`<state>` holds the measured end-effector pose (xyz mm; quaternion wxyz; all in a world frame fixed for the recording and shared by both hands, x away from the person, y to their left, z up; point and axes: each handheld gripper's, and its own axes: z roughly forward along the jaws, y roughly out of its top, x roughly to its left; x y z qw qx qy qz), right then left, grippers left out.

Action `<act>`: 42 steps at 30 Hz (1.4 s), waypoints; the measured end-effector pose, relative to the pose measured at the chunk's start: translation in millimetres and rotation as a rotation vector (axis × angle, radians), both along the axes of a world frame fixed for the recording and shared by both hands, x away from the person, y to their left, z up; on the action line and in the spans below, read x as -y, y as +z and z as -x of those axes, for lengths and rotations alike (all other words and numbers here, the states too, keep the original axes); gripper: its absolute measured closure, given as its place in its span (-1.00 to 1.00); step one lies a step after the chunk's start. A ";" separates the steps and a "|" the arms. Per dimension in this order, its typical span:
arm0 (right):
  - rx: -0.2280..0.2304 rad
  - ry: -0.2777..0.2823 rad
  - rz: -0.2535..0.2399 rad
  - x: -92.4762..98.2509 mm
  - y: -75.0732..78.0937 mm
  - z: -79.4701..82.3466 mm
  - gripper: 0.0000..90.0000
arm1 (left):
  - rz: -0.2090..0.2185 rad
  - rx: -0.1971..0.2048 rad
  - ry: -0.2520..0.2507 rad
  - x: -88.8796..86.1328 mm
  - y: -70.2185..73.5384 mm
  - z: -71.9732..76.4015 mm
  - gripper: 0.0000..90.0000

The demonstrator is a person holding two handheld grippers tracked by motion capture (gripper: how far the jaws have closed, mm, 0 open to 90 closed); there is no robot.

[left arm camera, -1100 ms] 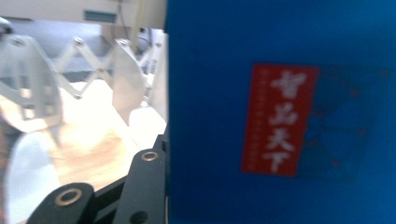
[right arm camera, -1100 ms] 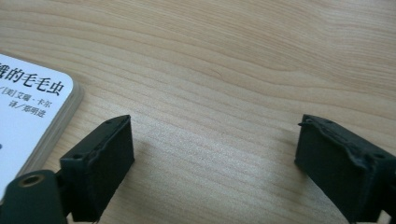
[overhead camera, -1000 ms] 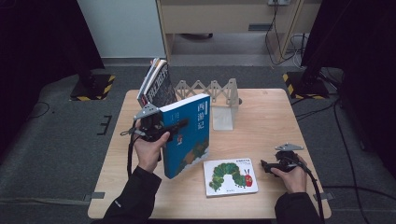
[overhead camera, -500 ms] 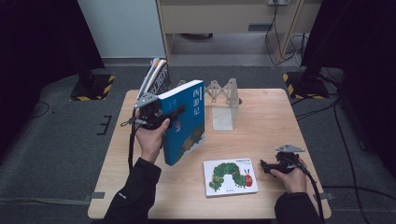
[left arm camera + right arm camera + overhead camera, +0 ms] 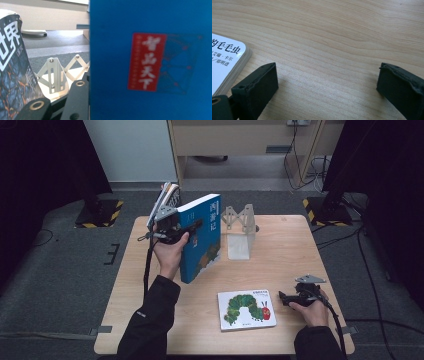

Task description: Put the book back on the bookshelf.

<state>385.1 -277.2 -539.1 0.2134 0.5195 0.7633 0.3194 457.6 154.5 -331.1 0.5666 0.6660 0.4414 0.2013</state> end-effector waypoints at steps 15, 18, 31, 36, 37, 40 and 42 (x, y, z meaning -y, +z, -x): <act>0.001 0.002 -0.001 0.1 -0.1 -0.2 -0.92 | -0.027 -0.027 0.056 12.7 -6.4 -41.4 0.34; 0.000 0.002 -0.001 0.1 -0.1 -0.1 -0.92 | -0.034 -0.020 0.070 15.2 -8.5 -47.3 0.34; 0.000 0.002 -0.001 0.1 -0.1 -0.2 -0.92 | -0.064 -0.015 0.117 30.5 -21.9 -77.7 0.34; -0.001 0.003 -0.002 0.1 -0.1 -0.2 -0.93 | -0.042 -0.009 0.118 36.8 -31.4 -86.6 0.34; -0.001 0.002 -0.003 0.0 -0.1 -0.1 -0.93 | -0.042 -0.010 0.108 37.2 -33.7 -88.5 0.34; -0.001 0.003 -0.002 0.1 -0.1 -0.2 -0.92 | -0.048 -0.014 0.116 40.2 -39.7 -91.7 0.34; -0.001 0.003 -0.002 0.1 -0.1 -0.2 -0.93 | -0.037 -0.013 0.126 41.3 -43.8 -93.4 0.34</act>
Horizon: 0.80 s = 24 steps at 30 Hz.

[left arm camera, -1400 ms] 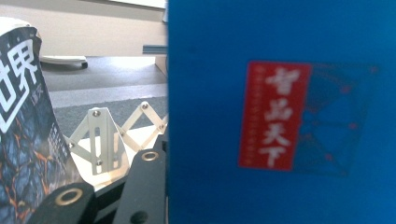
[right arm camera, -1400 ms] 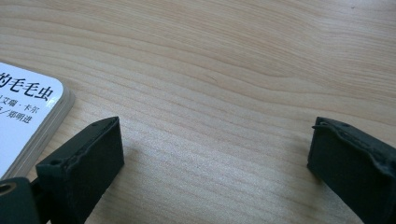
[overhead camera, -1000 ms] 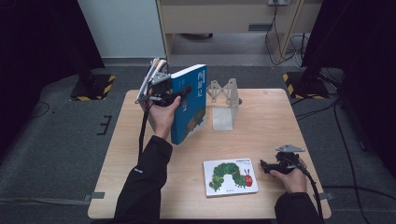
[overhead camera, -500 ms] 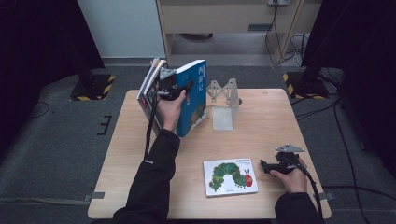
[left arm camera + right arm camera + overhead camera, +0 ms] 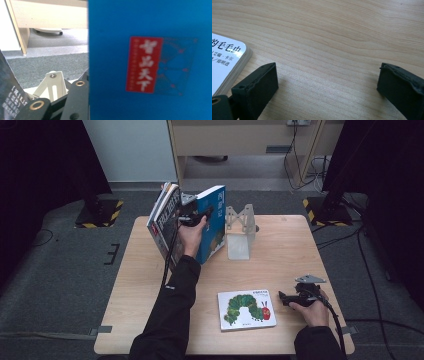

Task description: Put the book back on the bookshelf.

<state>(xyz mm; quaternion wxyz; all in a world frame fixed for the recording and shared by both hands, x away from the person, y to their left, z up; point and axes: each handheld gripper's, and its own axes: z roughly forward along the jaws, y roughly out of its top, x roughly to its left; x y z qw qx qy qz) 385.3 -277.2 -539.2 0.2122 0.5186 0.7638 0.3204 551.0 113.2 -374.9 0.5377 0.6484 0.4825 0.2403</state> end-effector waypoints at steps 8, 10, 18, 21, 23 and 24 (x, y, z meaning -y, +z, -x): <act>0.000 0.001 0.001 -0.1 0.0 0.1 -0.93 | -0.013 0.006 0.003 8.9 -8.5 1.7 0.34; -0.001 0.001 0.002 -0.1 0.1 0.3 -0.93 | -0.014 0.018 0.007 10.0 -10.4 4.5 0.34; 0.000 0.000 0.003 -0.1 0.0 0.3 -0.93 | -0.073 0.014 0.010 9.5 -12.9 16.4 0.32; 0.000 0.000 0.003 -0.2 0.0 0.3 -0.93 | -0.058 -0.003 0.030 6.0 -13.6 21.0 0.30; 0.000 0.000 0.003 -0.2 0.0 0.3 -0.93 | -0.070 -0.012 0.034 4.6 -13.6 23.3 0.31; 0.000 0.000 0.003 -0.2 0.0 0.3 -0.93 | -0.069 -0.010 0.035 4.1 -14.0 24.2 0.31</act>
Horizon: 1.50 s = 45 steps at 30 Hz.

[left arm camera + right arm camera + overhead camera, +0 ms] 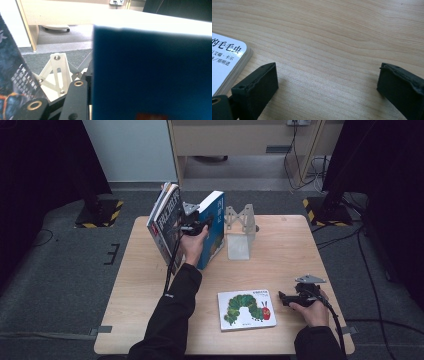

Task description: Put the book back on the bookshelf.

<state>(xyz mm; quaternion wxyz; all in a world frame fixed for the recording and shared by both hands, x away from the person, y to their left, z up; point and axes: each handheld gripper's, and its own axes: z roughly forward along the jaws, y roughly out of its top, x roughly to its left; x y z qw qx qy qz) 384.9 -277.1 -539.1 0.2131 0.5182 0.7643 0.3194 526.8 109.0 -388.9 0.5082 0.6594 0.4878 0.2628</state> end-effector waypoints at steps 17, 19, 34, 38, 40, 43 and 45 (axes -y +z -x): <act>-0.001 -0.001 -0.001 -0.1 0.0 0.0 -0.93 | -0.020 0.018 0.015 -9.1 -10.0 29.0 0.30; -0.001 -0.001 0.000 -0.1 0.0 0.1 -0.93 | -0.028 0.017 0.014 -8.7 -10.7 32.6 0.30; 0.001 0.001 0.001 0.0 0.0 -0.1 -0.93 | -0.039 0.041 0.028 2.4 -11.0 41.3 0.29; -0.002 -0.001 -0.002 -0.2 0.1 0.1 -0.93 | -0.035 0.045 0.035 5.5 -11.6 35.9 0.29; -0.002 -0.002 -0.003 -0.3 0.1 0.0 -0.93 | -0.030 0.050 0.037 8.0 -12.2 33.7 0.29; -0.001 -0.001 -0.002 -0.2 0.0 -0.1 -0.93 | -0.029 0.058 0.042 11.4 -13.3 33.1 0.28; -0.001 0.000 -0.001 -0.2 0.0 -0.1 -0.93 | -0.034 0.067 0.022 12.4 -14.4 36.0 0.27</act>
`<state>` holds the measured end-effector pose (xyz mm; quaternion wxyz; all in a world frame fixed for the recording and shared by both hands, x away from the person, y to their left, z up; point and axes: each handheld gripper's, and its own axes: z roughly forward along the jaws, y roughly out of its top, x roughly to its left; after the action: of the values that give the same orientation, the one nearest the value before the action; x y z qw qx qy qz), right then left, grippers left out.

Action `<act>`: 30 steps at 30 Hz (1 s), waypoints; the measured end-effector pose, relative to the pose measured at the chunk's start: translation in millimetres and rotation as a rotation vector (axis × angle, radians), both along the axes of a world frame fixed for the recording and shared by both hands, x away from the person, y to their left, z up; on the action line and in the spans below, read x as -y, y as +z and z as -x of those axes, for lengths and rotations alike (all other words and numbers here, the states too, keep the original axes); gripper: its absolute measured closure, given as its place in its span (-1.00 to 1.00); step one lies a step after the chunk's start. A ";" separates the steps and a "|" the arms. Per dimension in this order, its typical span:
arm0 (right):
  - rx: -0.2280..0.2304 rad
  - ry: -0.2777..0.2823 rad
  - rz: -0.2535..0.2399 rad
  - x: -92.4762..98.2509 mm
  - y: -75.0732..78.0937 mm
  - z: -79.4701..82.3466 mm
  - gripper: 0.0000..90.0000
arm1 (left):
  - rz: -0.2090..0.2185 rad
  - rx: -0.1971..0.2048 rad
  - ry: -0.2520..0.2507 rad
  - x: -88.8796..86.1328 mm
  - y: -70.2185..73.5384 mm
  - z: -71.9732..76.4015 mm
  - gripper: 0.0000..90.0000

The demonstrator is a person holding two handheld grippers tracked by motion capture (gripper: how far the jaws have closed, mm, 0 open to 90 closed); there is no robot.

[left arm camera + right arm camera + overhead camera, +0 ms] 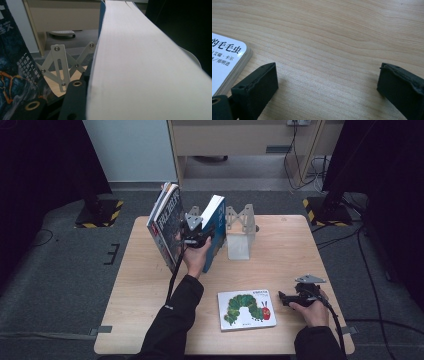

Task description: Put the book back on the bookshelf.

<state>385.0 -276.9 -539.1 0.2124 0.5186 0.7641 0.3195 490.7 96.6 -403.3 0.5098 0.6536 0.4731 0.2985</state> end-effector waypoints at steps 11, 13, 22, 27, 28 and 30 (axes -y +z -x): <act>0.002 0.000 0.002 0.0 -0.1 0.0 -0.93 | 0.043 0.007 -0.031 -8.8 -5.3 13.5 0.22; 0.003 -0.001 0.002 -0.1 -0.2 0.0 -0.93 | 0.050 0.005 -0.031 -11.9 -5.5 17.1 0.22; 0.003 -0.003 0.002 -0.3 -0.1 0.0 -0.93 | 0.043 0.001 0.011 -7.9 -4.2 17.3 0.27; 0.003 -0.003 0.002 -0.3 -0.1 0.0 -0.93 | 0.043 -0.009 0.030 -5.1 -2.3 10.1 0.28; 0.003 -0.001 0.004 -0.1 -0.1 0.0 -0.93 | 0.047 -0.010 0.034 -4.4 -2.2 8.0 0.28; 0.002 -0.003 0.002 -0.3 -0.2 0.1 -0.93 | 0.053 -0.013 0.040 -3.7 -2.3 3.8 0.28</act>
<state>384.9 -276.5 -539.2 0.2143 0.5190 0.7635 0.3189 486.9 100.3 -405.6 0.5177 0.6321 0.4973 0.2917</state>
